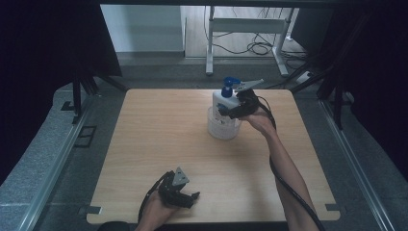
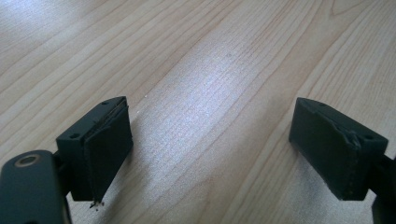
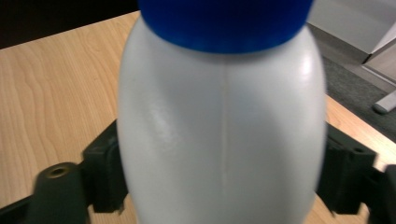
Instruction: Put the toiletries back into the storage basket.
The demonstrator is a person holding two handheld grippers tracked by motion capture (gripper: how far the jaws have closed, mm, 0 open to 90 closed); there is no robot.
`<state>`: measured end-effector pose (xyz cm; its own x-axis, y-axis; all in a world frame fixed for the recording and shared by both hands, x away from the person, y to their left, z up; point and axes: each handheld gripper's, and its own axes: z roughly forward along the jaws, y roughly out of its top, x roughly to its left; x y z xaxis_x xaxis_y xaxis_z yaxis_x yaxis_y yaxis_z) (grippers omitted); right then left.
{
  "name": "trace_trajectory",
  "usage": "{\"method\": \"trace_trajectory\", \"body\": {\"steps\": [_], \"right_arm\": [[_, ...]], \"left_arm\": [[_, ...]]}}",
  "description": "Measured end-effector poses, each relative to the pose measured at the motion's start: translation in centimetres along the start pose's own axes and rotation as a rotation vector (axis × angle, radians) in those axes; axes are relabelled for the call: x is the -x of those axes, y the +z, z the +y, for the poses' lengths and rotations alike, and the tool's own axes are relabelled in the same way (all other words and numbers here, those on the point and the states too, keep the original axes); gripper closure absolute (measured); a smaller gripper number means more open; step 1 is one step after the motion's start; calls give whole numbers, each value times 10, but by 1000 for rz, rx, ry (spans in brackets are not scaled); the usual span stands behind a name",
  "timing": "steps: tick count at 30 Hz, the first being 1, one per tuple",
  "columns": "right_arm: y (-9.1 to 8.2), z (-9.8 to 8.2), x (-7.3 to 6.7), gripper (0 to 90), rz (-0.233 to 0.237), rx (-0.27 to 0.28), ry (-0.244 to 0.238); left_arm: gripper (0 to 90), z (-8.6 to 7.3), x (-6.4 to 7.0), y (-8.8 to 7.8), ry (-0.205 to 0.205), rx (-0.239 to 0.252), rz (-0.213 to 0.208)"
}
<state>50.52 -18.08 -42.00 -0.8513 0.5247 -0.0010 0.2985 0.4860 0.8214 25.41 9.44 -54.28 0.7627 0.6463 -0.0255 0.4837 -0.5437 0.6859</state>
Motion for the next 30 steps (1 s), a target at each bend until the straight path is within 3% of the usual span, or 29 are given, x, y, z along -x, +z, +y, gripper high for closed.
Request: {"method": "trace_trajectory", "body": {"steps": [30], "right_arm": [[-27, 11, -10, 49, -51, 23, -4]], "left_arm": [[126, 0, 0, 0, 0, 2, 0]]}}
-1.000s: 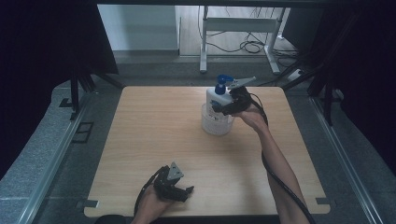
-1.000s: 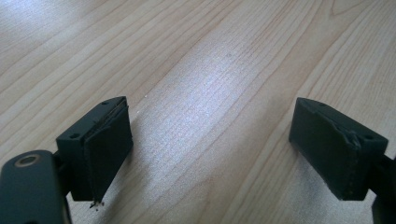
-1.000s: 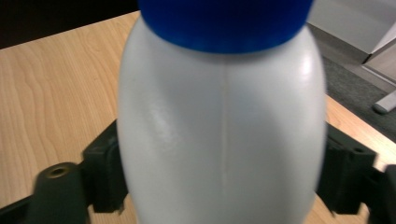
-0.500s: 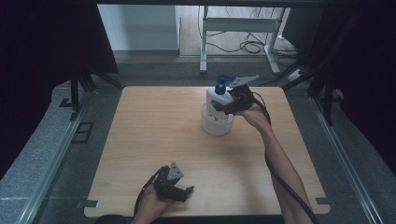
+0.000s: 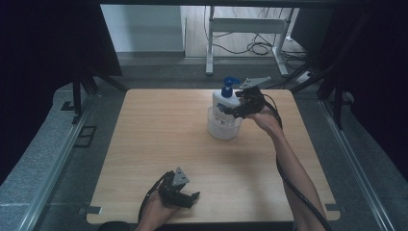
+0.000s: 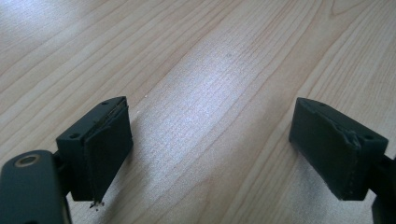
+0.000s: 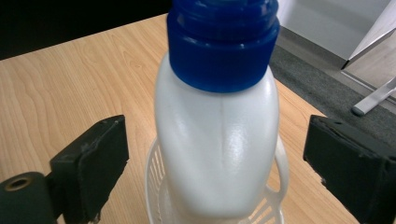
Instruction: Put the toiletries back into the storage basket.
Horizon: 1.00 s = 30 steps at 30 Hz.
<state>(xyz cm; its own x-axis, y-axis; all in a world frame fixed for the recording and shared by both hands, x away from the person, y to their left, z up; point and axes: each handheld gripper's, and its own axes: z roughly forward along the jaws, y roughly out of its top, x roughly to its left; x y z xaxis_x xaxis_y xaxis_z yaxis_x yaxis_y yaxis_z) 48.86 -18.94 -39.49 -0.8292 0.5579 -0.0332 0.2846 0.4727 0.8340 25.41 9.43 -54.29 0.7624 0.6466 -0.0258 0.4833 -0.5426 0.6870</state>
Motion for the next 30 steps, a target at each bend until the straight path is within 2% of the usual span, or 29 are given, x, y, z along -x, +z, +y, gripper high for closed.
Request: {"method": "trace_trajectory", "body": {"steps": [12, 30], "right_arm": [[-9, 0, -5, 7, -20, -10, -16], [-31, -18, -13, 6, -42, -3, -29]], "left_arm": [[126, 0, 0, 0, -1, 0, 1], [126, 0, 0, 0, 3, 0, 0]]}}
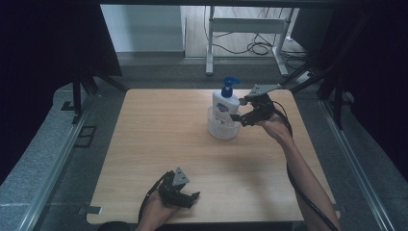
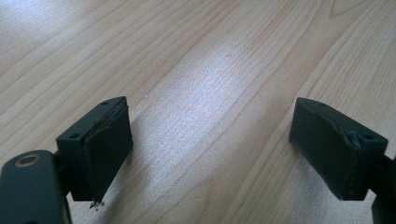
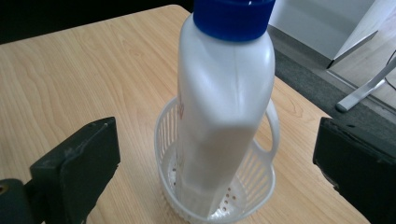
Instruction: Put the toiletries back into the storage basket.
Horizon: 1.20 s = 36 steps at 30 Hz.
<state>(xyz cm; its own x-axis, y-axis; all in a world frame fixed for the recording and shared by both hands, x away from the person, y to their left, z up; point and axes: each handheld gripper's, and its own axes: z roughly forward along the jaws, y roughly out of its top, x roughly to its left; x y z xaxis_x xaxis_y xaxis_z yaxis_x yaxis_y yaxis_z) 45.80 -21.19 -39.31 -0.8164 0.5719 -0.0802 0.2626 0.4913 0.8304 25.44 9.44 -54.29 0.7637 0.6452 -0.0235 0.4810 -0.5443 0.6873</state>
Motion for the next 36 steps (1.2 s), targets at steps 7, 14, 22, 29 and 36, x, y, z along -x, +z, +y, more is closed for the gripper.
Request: {"method": "trace_trajectory", "body": {"steps": [7, 14, 22, 29, 36], "right_arm": [[-8, -10, -4, 6, -8, -9, 1], [-17, -19, -9, 5, -11, -19, 16], [-26, -31, -13, 3, -7, -20, 32], [-35, -43, -17, 3, -15, -18, 36], [-42, -59, -20, 3, -22, -31, 48]], "left_arm": [[126, 0, 0, 0, -1, -1, 0], [126, 0, 0, 0, -1, -1, 0], [126, 0, 0, 0, -3, 0, 1], [127, 0, 0, 0, -3, 0, 1], [127, 0, 0, 0, -4, 0, 1]]}}
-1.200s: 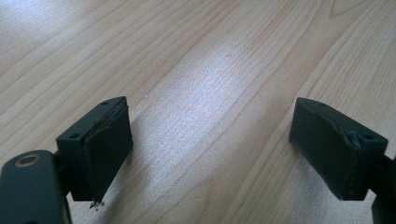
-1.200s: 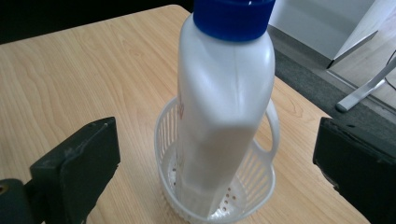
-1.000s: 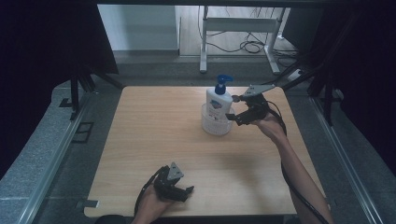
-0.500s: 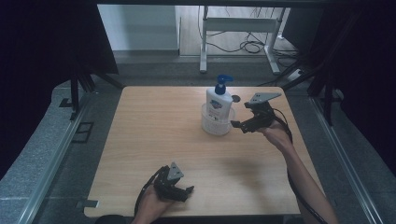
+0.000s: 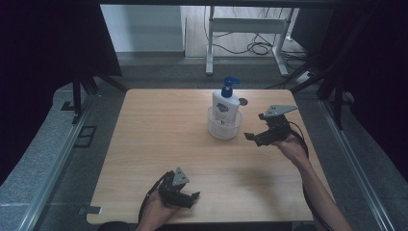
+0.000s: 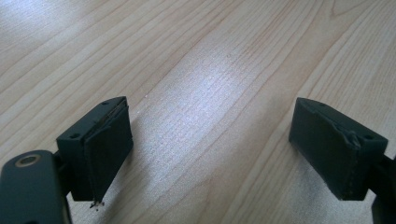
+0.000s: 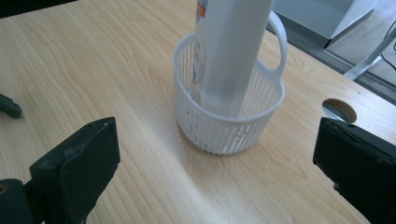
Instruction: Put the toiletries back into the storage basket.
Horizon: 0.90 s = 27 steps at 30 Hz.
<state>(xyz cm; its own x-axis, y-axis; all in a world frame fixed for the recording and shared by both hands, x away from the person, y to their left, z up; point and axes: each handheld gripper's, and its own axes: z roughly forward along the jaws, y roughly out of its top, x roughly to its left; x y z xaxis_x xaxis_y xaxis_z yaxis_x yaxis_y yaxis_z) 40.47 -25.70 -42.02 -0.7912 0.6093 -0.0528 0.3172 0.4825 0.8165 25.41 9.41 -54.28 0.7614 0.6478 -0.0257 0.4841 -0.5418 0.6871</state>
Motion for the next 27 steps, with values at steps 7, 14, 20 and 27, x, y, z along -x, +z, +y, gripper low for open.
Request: {"method": "trace_trajectory", "body": {"steps": [7, 14, 20, 27], "right_arm": [[-7, -14, -1, 3, -19, -8, 2], [-12, -32, -4, 3, -31, -22, 8], [-13, -50, -10, 3, -31, -38, 15], [-13, -74, -18, 3, -33, -55, 32]], "left_arm": [[127, 0, 0, 0, 0, 0, 0], [127, 0, 0, 0, 0, 0, 0], [127, 0, 0, 0, -1, 0, 1], [127, 0, 0, 0, -2, 1, 1]]}}
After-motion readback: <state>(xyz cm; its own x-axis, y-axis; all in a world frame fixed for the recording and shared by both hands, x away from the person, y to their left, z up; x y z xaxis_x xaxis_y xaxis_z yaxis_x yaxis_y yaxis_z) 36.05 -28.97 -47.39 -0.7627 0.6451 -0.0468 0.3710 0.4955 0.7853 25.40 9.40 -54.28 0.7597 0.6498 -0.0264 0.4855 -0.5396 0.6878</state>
